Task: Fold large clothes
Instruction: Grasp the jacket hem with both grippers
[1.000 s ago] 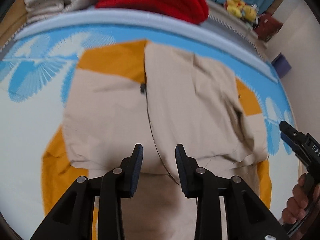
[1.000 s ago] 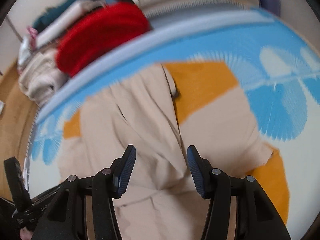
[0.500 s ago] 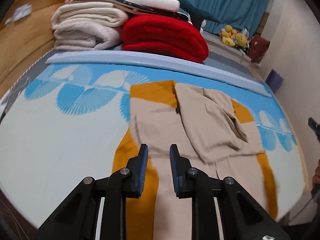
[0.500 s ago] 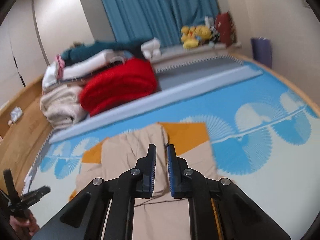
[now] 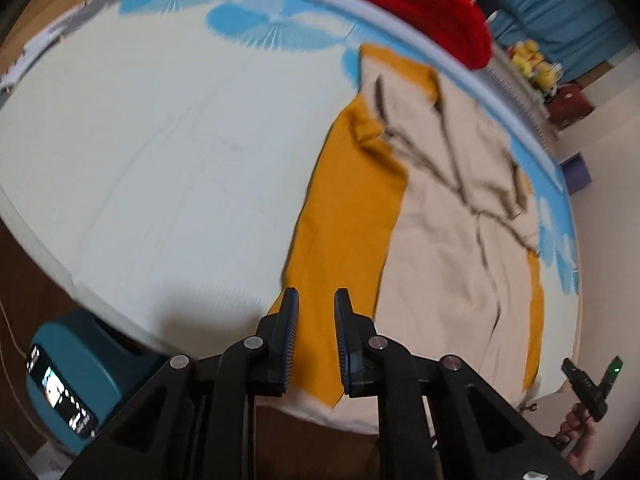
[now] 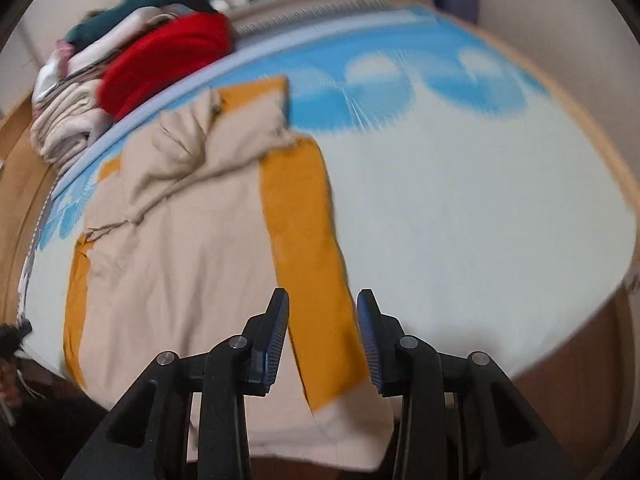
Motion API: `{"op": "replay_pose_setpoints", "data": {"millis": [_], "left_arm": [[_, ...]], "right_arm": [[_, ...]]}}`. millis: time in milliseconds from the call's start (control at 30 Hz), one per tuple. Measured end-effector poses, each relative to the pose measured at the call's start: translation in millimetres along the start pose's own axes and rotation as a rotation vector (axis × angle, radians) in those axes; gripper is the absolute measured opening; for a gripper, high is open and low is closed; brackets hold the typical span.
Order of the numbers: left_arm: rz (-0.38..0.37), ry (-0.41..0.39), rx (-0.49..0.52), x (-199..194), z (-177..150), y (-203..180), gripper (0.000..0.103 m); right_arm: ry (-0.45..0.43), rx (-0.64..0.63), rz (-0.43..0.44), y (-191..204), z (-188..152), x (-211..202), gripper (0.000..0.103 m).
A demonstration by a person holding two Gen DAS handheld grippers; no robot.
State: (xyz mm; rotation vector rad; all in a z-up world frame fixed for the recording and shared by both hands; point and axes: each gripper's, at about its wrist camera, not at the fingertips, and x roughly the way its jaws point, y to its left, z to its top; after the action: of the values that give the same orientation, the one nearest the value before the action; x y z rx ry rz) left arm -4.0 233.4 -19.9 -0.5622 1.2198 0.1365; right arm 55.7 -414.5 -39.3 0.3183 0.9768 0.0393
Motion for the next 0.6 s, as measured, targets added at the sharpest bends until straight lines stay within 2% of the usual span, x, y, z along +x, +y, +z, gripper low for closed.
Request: {"op": "replay_pose_setpoints", "data": {"millis": [33, 100, 167, 233, 300, 467, 600], "left_arm": [[0.0, 0.035, -0.005, 7, -2, 2, 0.018], [0.017, 0.099, -0.016, 20, -7, 6, 0.018], [0.071, 0.145, -0.015, 34, -13, 8, 0.019], [0.113, 0.183, -0.005, 46, -21, 9, 0.02], [0.141, 0.188, 0.005, 51, -25, 10, 0.022], [0.17, 0.204, 0.017, 58, -30, 11, 0.039], [0.205, 0.231, 0.031, 66, -31, 11, 0.039]], "right_arm": [[0.028, 0.03, 0.016, -9, -5, 8, 0.037], [0.09, 0.039, -0.006, -20, -13, 22, 0.037], [0.136, 0.031, -0.044, -31, -21, 34, 0.037], [0.17, 0.049, -0.034, -40, -24, 41, 0.037], [0.208, 0.064, -0.033, -46, -28, 47, 0.038], [0.303, 0.061, -0.05, -51, -38, 70, 0.039], [0.363, 0.043, -0.064, -49, -45, 82, 0.04]]}}
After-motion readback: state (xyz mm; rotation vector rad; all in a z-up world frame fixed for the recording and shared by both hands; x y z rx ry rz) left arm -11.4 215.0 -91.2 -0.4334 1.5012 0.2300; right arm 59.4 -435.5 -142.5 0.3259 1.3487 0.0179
